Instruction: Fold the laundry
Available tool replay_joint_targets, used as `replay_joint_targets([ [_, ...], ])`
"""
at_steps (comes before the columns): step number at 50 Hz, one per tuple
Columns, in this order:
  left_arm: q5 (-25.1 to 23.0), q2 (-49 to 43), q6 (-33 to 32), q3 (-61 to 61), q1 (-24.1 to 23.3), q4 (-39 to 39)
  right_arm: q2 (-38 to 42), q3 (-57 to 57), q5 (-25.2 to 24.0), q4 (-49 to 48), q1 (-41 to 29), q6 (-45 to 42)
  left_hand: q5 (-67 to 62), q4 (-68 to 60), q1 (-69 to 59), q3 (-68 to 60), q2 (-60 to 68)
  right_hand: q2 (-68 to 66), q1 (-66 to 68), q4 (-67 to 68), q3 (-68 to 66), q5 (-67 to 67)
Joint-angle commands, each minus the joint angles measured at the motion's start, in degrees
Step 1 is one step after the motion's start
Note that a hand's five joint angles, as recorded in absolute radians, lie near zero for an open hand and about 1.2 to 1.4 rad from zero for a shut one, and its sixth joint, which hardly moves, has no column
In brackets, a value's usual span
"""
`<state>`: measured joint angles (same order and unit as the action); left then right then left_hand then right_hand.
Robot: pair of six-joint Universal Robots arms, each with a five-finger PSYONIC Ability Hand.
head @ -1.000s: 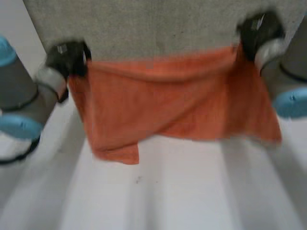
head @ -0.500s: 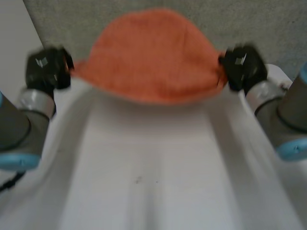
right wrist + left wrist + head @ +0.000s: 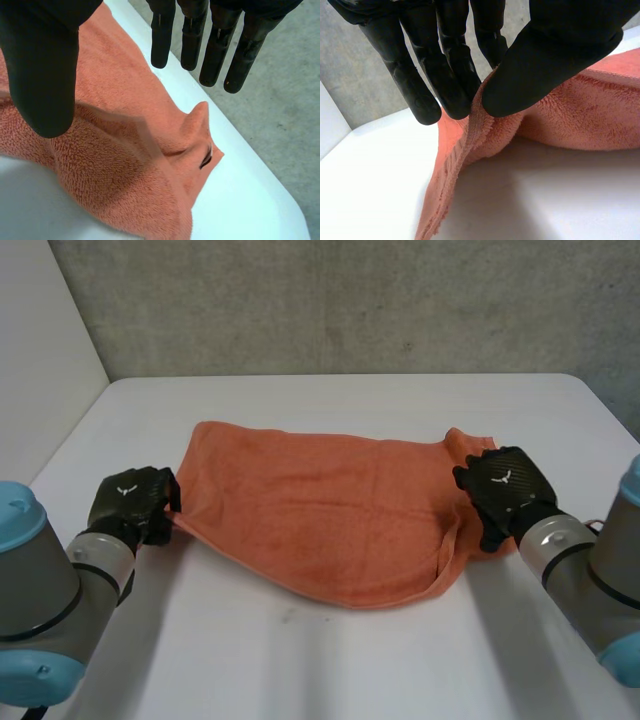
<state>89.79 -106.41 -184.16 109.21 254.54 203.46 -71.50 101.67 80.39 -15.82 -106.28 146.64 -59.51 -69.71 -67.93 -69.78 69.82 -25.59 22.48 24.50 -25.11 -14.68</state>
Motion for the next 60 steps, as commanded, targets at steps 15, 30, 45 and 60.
replay_joint_targets([
  [15, -0.3, 1.0, 0.0, 1.3, 0.3, -0.2, -4.8, 3.6, -11.0, 1.1, 7.5, -1.8, -10.5, -10.3, -12.1, -10.2, 10.2, -13.4, 16.5, 14.5, -13.9, -14.3],
  [30, -0.6, 1.0, 0.0, 1.4, -0.1, -0.2, 12.1, -25.7, -16.9, 24.3, 7.3, -5.4, -10.5, -10.3, -12.1, -10.2, 10.2, -22.0, 25.1, 23.1, -22.5, -22.9],
  [45, -0.6, 1.0, -0.1, 1.4, -0.1, -0.2, 23.1, -35.7, -16.8, 27.9, 6.8, -22.4, -10.5, -10.3, -12.1, -10.2, 10.2, -12.4, 15.5, 13.5, -12.9, -13.3],
  [60, -0.6, 1.0, -0.1, 1.6, -0.3, -0.2, 25.4, -37.2, -16.8, 28.9, 5.6, -25.8, -10.5, -10.3, -12.1, -10.2, 10.2, -13.1, 16.2, 14.2, -13.6, -14.0],
])
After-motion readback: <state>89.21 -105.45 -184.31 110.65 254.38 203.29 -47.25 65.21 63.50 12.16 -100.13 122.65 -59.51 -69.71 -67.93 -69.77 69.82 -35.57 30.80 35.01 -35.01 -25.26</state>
